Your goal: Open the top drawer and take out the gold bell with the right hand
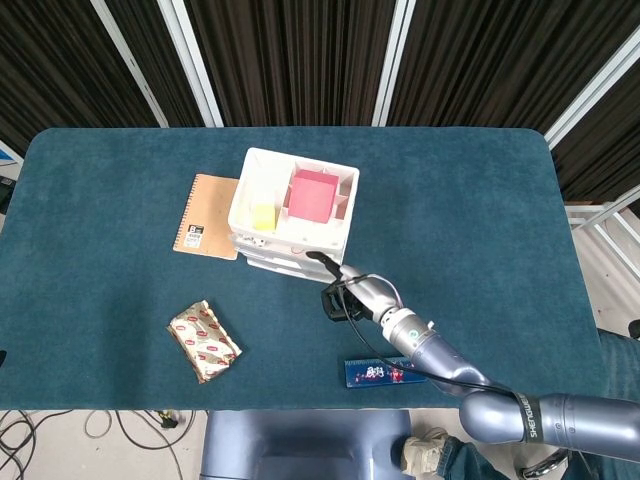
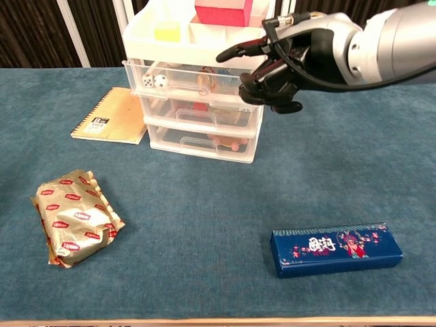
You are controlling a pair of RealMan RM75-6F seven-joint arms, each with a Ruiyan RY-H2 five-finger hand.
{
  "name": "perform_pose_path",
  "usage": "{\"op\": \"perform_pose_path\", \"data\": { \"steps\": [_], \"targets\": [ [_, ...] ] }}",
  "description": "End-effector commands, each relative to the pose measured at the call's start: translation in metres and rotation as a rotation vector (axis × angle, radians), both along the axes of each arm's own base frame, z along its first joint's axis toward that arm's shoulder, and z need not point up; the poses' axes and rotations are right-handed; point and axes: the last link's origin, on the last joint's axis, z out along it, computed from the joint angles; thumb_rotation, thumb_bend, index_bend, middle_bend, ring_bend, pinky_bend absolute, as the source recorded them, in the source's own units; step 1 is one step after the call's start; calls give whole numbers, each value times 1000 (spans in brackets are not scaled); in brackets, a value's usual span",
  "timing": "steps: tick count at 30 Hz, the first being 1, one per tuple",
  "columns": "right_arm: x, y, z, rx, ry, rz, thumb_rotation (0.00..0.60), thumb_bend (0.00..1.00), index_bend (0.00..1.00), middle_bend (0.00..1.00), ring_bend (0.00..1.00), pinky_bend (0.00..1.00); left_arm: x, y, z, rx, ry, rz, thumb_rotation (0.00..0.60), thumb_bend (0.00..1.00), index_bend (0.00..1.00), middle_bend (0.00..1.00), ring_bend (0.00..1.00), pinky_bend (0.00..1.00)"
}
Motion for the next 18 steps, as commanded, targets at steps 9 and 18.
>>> {"op": "perform_pose_path", "data": {
  "steps": [9,18],
  "targets": [
    [19,-1,10,43,50,28,600,731,93,783,892,914,0,0,0,-3,1,3,600,253,117,0,7,0],
    [22,-9,6,96,64,6,600,731,96,794,903,927,0,0,0,-1,0,2,600,253,117,0,7,0]
  ]
}}
